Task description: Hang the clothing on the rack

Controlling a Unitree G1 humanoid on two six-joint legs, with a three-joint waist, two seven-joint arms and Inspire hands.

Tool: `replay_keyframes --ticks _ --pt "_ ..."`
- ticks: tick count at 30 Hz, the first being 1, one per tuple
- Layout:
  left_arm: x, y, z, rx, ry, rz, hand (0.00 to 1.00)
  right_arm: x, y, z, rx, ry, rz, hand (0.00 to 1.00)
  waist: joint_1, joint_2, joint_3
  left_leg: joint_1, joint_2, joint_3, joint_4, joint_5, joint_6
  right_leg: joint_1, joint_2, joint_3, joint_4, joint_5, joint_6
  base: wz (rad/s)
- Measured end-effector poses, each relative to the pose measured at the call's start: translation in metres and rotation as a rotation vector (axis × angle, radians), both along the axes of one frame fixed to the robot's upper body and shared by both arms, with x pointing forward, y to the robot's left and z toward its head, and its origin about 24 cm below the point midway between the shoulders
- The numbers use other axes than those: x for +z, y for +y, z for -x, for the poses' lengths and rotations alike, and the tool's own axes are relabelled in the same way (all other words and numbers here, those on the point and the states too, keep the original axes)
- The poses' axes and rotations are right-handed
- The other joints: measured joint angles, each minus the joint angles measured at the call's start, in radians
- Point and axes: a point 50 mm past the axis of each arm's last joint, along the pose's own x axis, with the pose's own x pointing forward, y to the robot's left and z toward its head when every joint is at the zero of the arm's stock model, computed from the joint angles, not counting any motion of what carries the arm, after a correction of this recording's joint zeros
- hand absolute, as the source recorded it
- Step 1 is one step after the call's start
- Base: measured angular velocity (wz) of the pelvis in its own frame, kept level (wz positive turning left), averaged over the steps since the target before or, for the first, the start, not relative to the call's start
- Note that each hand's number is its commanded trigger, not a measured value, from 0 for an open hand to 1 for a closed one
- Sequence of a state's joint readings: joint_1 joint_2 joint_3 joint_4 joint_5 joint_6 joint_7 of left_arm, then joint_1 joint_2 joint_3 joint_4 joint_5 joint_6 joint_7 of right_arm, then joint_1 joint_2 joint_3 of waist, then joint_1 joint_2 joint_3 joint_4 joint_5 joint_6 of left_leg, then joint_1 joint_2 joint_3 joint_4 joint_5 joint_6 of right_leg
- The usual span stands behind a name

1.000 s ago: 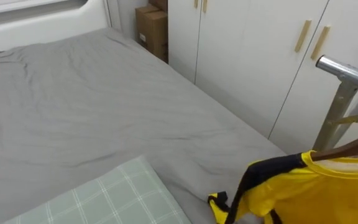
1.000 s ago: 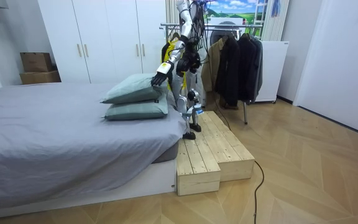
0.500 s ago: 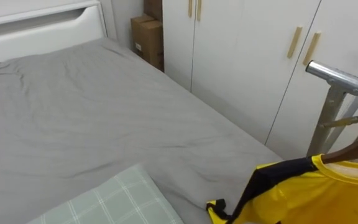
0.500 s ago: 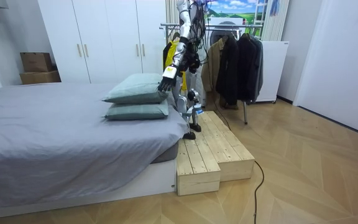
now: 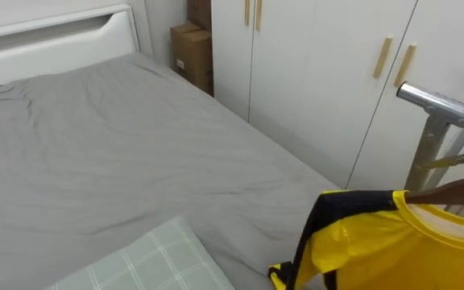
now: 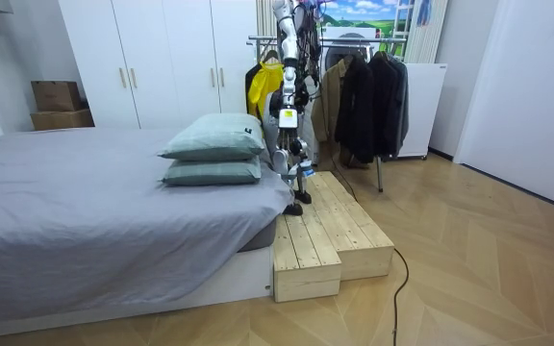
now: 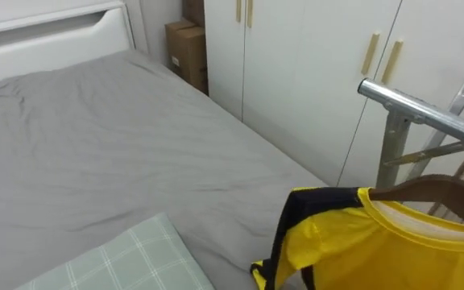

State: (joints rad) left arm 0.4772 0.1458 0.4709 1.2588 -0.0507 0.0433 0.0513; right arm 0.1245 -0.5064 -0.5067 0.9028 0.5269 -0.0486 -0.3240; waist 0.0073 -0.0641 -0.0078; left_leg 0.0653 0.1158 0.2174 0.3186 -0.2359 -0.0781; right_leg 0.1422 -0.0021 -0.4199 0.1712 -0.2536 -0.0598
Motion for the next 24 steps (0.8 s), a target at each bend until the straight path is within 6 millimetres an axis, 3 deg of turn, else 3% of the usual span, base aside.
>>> replay_keyframes --ticks 10,17,21,24 --pt "-0.002 -0.002 -0.002 0.038 -0.028 0.037 0.00 -0.038 0.030 0.025 -0.034 0.023 -0.180 0.00 -0.005 0.007 0.0032 -0.023 0.004 -0.010 0.028 -0.001 0.001 0.005 0.002 -0.017 -0.001 -0.001 -0.003 0.06" --pt "-0.006 -0.007 -0.011 0.046 -0.062 0.045 0.00 -0.080 0.076 0.061 -0.069 0.041 -0.406 0.00 -0.005 0.012 0.0052 -0.038 0.011 -0.009 0.057 -0.004 0.003 0.003 0.004 -0.029 0.000 -0.007 -0.009 0.03" --pt "-0.011 -0.008 -0.026 0.043 -0.099 0.049 0.00 -0.100 0.111 0.087 -0.104 0.090 -0.537 0.00 -0.002 0.018 0.0052 -0.055 0.012 -0.013 0.065 -0.004 0.003 0.003 0.004 -0.056 0.000 -0.009 -0.010 0.19" --pt "-0.013 -0.009 -0.033 0.025 -0.114 0.046 0.00 -0.109 0.128 0.095 -0.088 0.126 -0.609 0.00 -0.008 0.028 0.0051 -0.057 0.013 0.000 0.062 -0.005 0.004 0.016 0.002 -0.078 -0.001 -0.010 -0.009 0.17"
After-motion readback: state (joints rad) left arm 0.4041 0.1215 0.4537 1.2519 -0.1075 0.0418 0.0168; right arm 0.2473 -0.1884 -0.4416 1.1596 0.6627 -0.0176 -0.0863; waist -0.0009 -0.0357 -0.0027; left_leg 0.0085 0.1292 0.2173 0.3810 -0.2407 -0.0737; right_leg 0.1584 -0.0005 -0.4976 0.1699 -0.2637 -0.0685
